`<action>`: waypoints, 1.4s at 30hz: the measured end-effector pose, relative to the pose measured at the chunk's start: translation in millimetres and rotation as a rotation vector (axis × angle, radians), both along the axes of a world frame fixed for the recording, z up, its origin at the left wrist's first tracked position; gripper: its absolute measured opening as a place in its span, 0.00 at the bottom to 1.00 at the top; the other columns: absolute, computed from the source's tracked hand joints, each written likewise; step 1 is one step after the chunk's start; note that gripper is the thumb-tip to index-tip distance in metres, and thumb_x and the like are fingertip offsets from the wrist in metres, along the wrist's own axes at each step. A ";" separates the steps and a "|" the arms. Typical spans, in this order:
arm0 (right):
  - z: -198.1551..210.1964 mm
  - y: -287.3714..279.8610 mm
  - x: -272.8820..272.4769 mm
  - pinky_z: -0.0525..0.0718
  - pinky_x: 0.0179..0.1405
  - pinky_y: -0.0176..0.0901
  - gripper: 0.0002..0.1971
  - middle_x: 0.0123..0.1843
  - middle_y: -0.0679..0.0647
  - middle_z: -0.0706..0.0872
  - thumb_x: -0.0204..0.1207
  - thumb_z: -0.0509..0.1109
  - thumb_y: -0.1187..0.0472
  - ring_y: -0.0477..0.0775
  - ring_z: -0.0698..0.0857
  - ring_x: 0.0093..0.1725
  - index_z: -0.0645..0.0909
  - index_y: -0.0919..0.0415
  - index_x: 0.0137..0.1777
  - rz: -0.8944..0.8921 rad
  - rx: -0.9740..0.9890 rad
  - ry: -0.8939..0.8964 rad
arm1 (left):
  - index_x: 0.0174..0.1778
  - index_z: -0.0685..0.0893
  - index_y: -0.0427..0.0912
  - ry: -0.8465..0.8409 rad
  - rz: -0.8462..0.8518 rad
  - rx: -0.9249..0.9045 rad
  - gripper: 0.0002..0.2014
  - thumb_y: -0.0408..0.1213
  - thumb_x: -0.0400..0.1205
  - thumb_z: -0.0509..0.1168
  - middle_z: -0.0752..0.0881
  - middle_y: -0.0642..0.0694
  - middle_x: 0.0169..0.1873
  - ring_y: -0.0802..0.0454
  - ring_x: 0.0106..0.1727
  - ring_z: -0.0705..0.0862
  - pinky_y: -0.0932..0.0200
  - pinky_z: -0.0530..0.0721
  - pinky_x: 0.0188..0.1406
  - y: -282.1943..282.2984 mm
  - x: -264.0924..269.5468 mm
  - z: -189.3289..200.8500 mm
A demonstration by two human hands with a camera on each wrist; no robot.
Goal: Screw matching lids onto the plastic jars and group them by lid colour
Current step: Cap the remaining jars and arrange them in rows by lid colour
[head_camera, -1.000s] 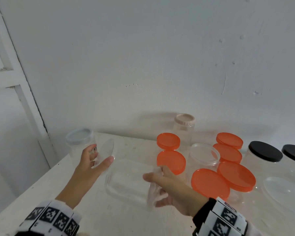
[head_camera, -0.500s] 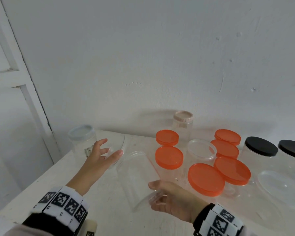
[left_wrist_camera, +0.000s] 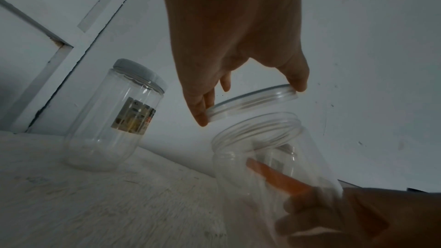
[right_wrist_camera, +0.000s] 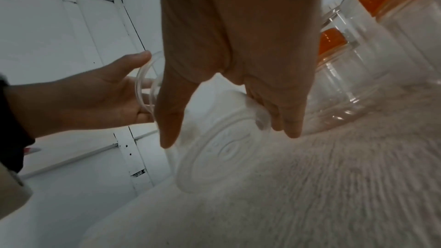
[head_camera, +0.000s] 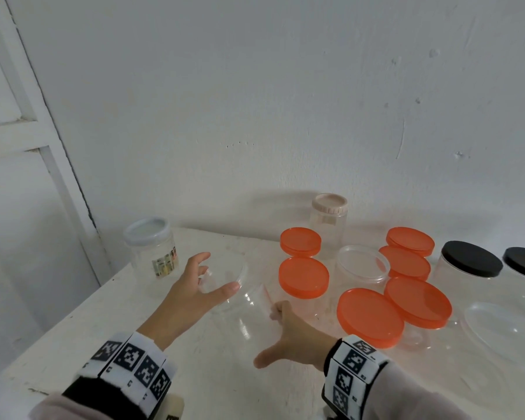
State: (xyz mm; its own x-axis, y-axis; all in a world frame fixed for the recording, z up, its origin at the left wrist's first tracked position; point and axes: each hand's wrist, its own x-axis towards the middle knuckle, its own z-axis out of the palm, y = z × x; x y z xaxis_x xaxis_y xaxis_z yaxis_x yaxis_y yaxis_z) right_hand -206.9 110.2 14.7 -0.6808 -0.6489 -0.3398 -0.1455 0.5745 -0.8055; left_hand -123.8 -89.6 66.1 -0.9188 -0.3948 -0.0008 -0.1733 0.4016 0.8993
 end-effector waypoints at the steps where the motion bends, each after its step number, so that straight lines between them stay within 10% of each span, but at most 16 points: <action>1: -0.7 1.1 -1.2 0.72 0.62 0.40 0.49 0.74 0.50 0.67 0.60 0.86 0.55 0.50 0.69 0.67 0.56 0.55 0.74 0.007 0.017 0.003 | 0.78 0.59 0.62 -0.005 -0.013 -0.015 0.50 0.65 0.60 0.72 0.68 0.49 0.75 0.53 0.73 0.69 0.55 0.70 0.67 0.7 -0.8 -1.3; 8: -2.4 5.1 -8.1 0.67 0.63 0.34 0.58 0.76 0.48 0.64 0.60 0.86 0.60 0.48 0.65 0.71 0.48 0.53 0.81 0.030 -0.076 -0.033 | 0.81 0.56 0.60 -0.081 -0.101 -0.151 0.59 0.74 0.54 0.73 0.66 0.51 0.78 0.53 0.76 0.67 0.53 0.69 0.71 6.6 -5.8 -8.1; 12: -2.9 3.5 -6.2 0.74 0.44 0.22 0.56 0.71 0.43 0.65 0.60 0.86 0.61 0.44 0.68 0.69 0.52 0.49 0.80 0.021 -0.207 -0.053 | 0.82 0.56 0.57 -0.111 -0.129 -0.204 0.54 0.65 0.63 0.76 0.64 0.51 0.80 0.52 0.79 0.65 0.53 0.68 0.73 12.6 -7.4 -9.5; 20: -3.6 4.9 -9.7 0.73 0.42 0.17 0.53 0.63 0.31 0.67 0.60 0.86 0.59 0.31 0.70 0.60 0.54 0.45 0.77 0.058 -0.224 -0.008 | 0.83 0.52 0.54 -0.174 -0.240 -0.384 0.55 0.66 0.65 0.74 0.59 0.56 0.81 0.57 0.80 0.61 0.56 0.65 0.75 33.9 -9.7 -11.1; 27: -4.2 6.4 -10.6 0.72 0.50 0.25 0.54 0.67 0.35 0.69 0.59 0.87 0.58 0.40 0.69 0.67 0.54 0.46 0.80 0.064 -0.208 0.019 | 0.82 0.52 0.55 -0.136 -0.247 -0.437 0.53 0.66 0.66 0.73 0.59 0.59 0.79 0.61 0.73 0.61 0.63 0.64 0.68 36.9 -5.1 -16.2; 38: 46.3 14.9 -17.8 0.61 0.76 0.44 0.62 0.83 0.45 0.56 0.60 0.86 0.55 0.49 0.58 0.81 0.44 0.48 0.84 0.150 -0.031 0.135 | 0.81 0.33 0.62 -0.180 -0.291 -0.068 0.72 0.62 0.53 0.81 0.54 0.62 0.79 0.54 0.81 0.59 0.50 0.63 0.78 15.6 2.1 -33.7; 42: 72.7 -2.9 -13.9 0.64 0.71 0.42 0.56 0.82 0.42 0.57 0.64 0.82 0.45 0.48 0.62 0.78 0.47 0.45 0.84 0.312 0.122 0.335 | 0.79 0.47 0.64 -0.147 -0.344 0.100 0.59 0.41 0.64 0.84 0.63 0.70 0.71 0.59 0.76 0.68 0.64 0.74 0.69 16.1 -1.0 -51.1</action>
